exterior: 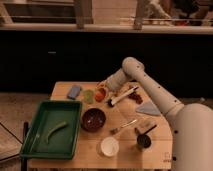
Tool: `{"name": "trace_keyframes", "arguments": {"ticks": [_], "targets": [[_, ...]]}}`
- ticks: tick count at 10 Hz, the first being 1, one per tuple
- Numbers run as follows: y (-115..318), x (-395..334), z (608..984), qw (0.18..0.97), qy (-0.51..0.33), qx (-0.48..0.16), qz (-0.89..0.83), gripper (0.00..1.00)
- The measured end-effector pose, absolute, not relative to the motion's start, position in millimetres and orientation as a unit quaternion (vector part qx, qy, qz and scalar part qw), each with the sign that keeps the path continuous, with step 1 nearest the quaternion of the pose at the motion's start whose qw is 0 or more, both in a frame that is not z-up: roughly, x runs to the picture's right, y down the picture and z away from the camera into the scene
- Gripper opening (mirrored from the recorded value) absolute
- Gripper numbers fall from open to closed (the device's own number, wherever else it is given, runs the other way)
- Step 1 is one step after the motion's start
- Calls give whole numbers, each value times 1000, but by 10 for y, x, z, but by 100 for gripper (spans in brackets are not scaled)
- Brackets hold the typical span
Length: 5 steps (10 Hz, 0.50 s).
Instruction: Place apple in plastic cup
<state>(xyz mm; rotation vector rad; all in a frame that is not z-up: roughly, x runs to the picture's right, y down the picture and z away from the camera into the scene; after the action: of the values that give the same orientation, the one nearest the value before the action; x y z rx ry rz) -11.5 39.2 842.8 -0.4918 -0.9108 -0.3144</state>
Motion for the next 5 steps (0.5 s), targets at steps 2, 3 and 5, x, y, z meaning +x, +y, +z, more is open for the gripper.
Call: {"name": "trace_keyframes", "arguments": {"ticks": [2,3,5], "targets": [[372,-203,8411,855,-442,-228,-147,0],[358,-252,8406,855,-445,-222,-143,0],[323,-337,8404,856,-454,-212,-130,0]]}}
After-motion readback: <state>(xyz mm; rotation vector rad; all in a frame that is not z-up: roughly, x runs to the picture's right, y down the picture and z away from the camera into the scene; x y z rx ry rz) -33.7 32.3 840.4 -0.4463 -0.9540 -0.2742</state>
